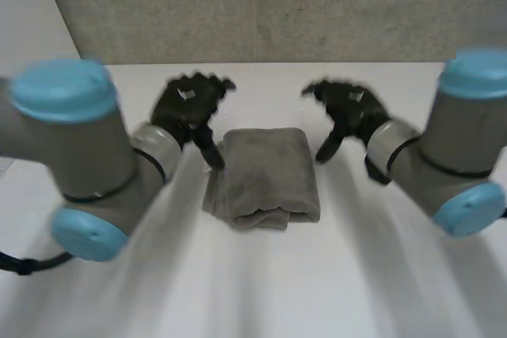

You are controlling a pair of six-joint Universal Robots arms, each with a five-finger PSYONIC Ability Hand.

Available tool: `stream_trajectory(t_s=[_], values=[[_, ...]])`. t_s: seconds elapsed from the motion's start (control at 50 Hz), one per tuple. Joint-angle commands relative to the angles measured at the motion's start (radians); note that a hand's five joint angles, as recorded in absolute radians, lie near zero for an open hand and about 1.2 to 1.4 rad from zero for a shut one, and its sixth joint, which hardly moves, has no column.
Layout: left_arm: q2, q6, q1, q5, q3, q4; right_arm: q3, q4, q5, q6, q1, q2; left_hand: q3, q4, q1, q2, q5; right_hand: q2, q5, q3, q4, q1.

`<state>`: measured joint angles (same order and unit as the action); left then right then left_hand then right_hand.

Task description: Fold the towel.

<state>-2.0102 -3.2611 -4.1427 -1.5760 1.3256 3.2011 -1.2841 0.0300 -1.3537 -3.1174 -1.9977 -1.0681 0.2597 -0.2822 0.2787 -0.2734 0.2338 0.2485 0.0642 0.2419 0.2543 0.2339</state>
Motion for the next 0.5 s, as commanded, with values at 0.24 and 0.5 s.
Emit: stream_trajectory(t_s=[0.24,0.5], values=[[0.285,0.158,-0.139,-0.018,-0.131,-0.316,0.023,-0.128,-0.142,0.006,0.117,-0.342,-0.070,0.092,-0.089,0.083,-0.218,-0.074,-0.064,-0.067,-0.080,-0.059],[0.286,0.155,-0.140,-0.021,-0.128,-0.316,0.012,-0.125,-0.140,0.010,0.111,-0.339,-0.070,0.092,-0.089,0.083,-0.218,-0.074,-0.064,-0.067,-0.080,-0.059]])
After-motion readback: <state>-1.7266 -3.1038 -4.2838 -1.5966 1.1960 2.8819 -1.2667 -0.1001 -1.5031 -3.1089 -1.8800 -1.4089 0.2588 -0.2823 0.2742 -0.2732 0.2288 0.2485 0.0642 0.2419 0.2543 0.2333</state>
